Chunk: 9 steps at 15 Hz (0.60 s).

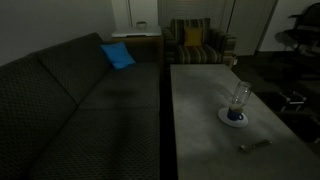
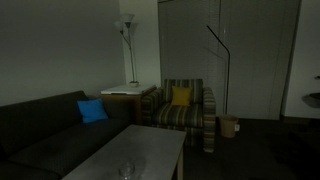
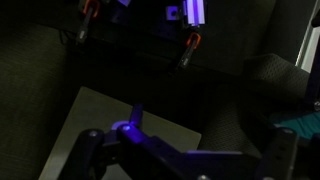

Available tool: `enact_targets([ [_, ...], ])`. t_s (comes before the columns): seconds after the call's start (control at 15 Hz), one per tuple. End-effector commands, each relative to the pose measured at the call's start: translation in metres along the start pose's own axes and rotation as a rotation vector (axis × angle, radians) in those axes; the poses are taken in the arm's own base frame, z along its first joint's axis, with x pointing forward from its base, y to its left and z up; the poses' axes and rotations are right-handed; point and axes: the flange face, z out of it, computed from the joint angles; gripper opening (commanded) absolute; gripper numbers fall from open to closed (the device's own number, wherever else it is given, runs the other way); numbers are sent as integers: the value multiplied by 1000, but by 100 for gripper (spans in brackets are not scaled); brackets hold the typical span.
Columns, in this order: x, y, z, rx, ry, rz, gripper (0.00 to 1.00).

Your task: Remove the blue mug from the white plate and put it on the table

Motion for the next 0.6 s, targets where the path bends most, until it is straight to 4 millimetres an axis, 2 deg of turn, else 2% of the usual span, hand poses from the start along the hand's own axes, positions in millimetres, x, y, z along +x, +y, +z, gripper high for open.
enact_targets([
  [0.0, -2, -1, -3, -1, 6, -1, 100],
  [0.27, -1, -3, -6, 0, 16, -2, 100],
  [0.53, 22, 4, -11, -29, 45, -17, 100],
])
